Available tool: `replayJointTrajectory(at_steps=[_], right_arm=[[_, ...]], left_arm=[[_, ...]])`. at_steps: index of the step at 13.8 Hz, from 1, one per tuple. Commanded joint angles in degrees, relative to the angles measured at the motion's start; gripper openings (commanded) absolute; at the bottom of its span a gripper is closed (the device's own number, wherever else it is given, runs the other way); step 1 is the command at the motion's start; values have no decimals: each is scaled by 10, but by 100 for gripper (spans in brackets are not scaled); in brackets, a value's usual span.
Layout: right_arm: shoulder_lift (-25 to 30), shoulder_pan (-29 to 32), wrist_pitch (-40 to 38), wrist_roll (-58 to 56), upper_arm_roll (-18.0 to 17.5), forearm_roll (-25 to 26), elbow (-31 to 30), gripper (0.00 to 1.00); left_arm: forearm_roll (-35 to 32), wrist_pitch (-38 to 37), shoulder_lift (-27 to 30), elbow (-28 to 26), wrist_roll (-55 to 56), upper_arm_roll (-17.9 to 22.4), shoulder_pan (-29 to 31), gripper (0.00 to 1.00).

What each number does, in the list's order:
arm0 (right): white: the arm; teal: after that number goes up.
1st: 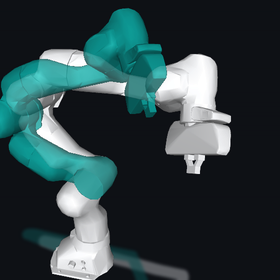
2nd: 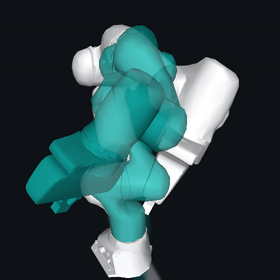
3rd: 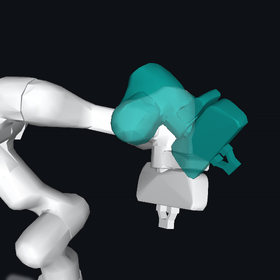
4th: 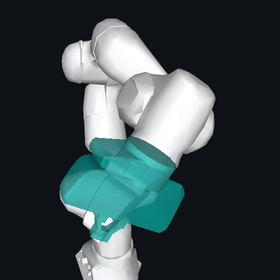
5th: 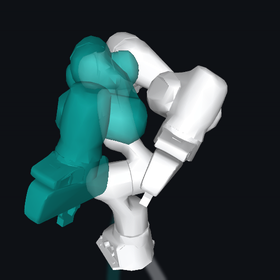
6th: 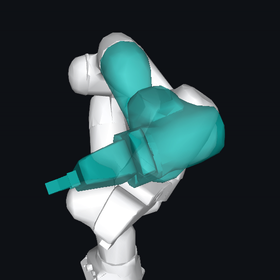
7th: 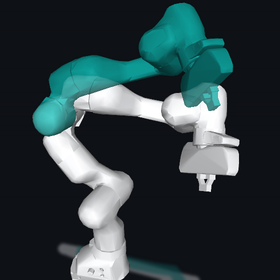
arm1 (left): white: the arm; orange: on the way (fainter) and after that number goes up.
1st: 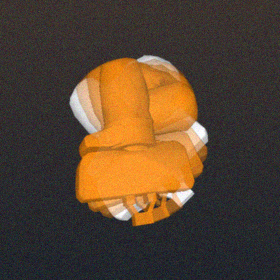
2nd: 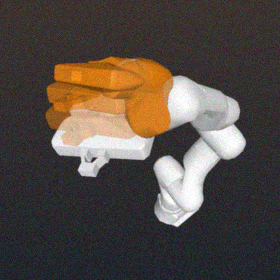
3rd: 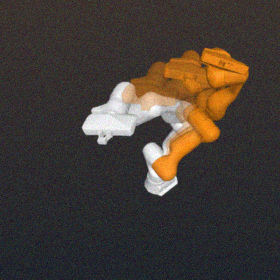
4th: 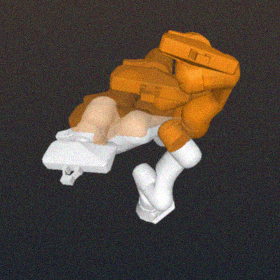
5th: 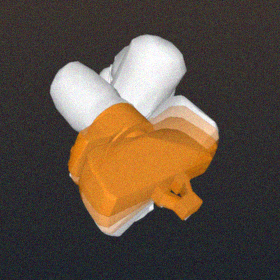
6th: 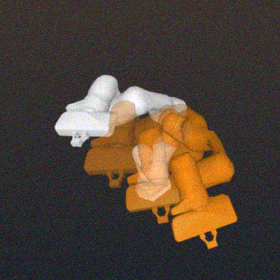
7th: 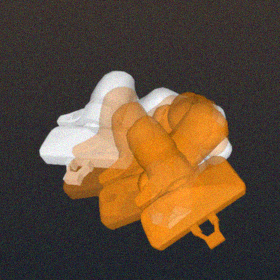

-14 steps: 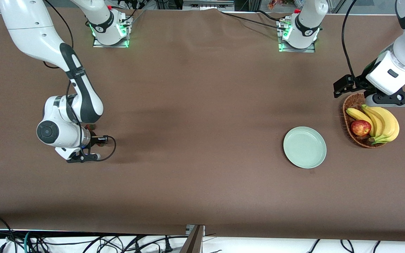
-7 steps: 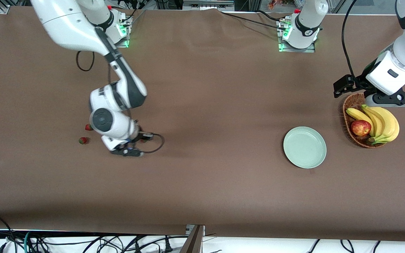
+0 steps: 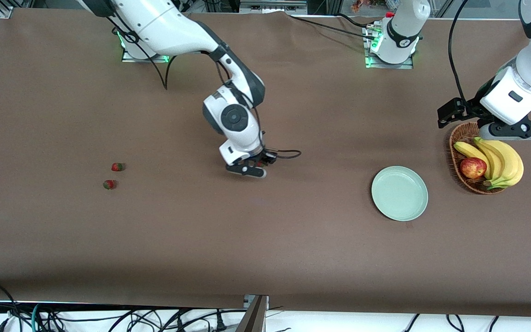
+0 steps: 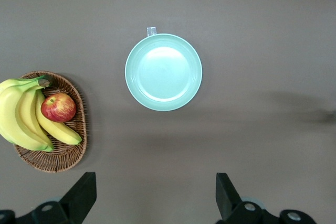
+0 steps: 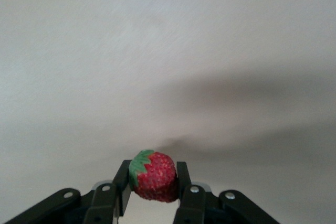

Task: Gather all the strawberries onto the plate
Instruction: 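Carry the strawberry with the right gripper to mid-table and release it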

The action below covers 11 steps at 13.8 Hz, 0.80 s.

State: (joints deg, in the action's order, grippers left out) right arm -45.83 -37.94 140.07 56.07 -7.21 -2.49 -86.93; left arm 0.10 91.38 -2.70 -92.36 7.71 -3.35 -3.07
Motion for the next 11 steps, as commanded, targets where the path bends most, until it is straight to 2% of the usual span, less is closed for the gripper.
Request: replayJointTrajectory(at_steps=[1, 4, 5, 6, 7, 9, 11], right_arm=[[-27, -37, 52, 74, 6, -8, 21, 26], [-40, -54, 61, 78, 6, -8, 28, 26], [-41, -56, 63, 77, 6, -8, 29, 32], [-41, -55, 63, 75, 6, -7, 30, 78], [-40, -55, 63, 73, 8, -2, 34, 100], [-30, -39, 51, 66, 11, -5, 56, 100], [-12, -1, 7, 43, 10, -3, 61, 100]], left_arm=[[-7, -14, -1, 10, -1, -2, 2, 100], [-7, -14, -1, 10, -1, -2, 3, 100], [-7, -14, -1, 10, 0, -2, 3, 100], [-7, -14, -1, 10, 0, -2, 3, 100], [-7, -14, -1, 10, 0, -2, 3, 100], [-8, -16, -2, 10, 0, -2, 2, 100], [-7, -30, -4, 10, 2, -3, 2, 100]])
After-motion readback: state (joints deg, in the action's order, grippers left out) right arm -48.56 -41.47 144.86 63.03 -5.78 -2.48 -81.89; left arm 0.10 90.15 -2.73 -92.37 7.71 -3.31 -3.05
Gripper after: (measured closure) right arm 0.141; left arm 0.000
